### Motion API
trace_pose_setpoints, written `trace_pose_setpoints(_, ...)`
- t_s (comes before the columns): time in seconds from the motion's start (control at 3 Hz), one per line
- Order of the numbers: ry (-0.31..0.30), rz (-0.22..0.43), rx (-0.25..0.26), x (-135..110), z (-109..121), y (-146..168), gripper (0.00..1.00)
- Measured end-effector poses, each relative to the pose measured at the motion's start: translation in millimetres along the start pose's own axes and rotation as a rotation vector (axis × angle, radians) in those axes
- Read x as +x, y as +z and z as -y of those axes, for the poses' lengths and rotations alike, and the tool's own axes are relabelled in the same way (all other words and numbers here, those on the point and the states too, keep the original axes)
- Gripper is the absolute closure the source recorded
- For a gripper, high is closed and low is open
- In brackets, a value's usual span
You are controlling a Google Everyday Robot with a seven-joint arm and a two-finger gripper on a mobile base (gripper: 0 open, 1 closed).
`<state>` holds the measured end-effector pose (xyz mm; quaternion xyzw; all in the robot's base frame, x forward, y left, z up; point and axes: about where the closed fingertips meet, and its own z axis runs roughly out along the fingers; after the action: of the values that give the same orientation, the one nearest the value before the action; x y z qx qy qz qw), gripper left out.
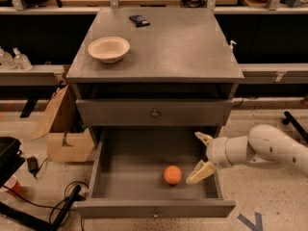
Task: Pick orange from middle drawer and place on counter
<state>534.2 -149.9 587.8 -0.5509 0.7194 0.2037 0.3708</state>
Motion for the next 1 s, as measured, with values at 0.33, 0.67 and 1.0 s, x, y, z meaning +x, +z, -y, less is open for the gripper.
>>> trace_pose_setpoints(0.33,0.032,-0.008,0.0,32,4,39,0.0)
trace_pose_setpoints(0.67,0.046,-0.021,-0.008,61,15,74,0.0)
trace_pose_setpoints(1.0,0.029,-0.04,-0.017,76,20,98,0.0)
